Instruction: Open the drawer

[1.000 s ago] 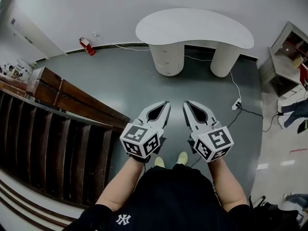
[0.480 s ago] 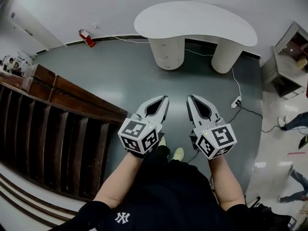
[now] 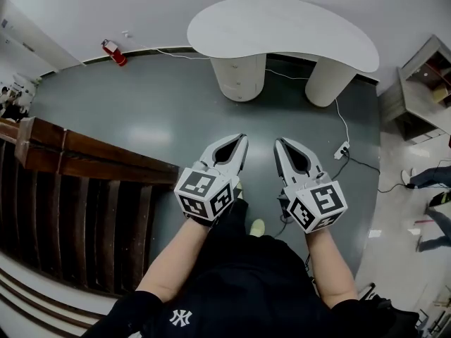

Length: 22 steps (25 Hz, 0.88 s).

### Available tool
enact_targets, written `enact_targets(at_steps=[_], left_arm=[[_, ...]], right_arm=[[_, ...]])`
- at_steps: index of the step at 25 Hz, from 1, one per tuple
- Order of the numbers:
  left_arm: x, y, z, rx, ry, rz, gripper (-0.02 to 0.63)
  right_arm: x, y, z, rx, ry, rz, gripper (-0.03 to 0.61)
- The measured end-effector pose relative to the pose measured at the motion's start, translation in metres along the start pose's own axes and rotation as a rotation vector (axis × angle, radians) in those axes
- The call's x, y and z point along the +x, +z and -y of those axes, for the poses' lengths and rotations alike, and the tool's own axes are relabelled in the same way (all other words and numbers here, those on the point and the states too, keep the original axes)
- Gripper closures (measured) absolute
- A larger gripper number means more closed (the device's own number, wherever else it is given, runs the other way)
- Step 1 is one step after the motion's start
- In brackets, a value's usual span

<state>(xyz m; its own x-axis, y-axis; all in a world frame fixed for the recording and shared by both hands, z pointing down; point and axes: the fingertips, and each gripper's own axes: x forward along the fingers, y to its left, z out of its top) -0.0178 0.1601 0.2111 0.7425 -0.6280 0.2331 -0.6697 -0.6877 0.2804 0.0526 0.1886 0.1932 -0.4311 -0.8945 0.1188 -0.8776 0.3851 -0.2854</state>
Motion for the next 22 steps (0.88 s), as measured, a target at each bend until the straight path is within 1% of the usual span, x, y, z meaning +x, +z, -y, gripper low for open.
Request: enact_targets(at_steps=[4,9,12,17,22], left_arm=[[0.034,0.011,-0.04,0.02,-0.018,-0.018,0.607],[0.071,0.023,-0.101,0.011,-0.035,-0.04,0.607],[0.09,0.025,-0.129,0.034,-0.04,-0.051,0.607],[0.116,0.024,-0.164,0.025,-0.038,-0.051,0.607],[0.15,0.023,-0.19,0.038,-0.027,-0.049,0.607]], right_arm=[[0.05,0.005,0.02,0.005,-0.032,-0.018,0.564],[0.117,0.008,0.031,-0.006,-0.068,-0.054,0.563],[0.148,0.01,0.037,-0.001,-0.086,-0.065,0.563],[0.181,0.007,0.047,-0.007,-0.092,-0.098,0.563],[0.21,0.006,0.071,0.007,-0.079,-0.114,0.563]])
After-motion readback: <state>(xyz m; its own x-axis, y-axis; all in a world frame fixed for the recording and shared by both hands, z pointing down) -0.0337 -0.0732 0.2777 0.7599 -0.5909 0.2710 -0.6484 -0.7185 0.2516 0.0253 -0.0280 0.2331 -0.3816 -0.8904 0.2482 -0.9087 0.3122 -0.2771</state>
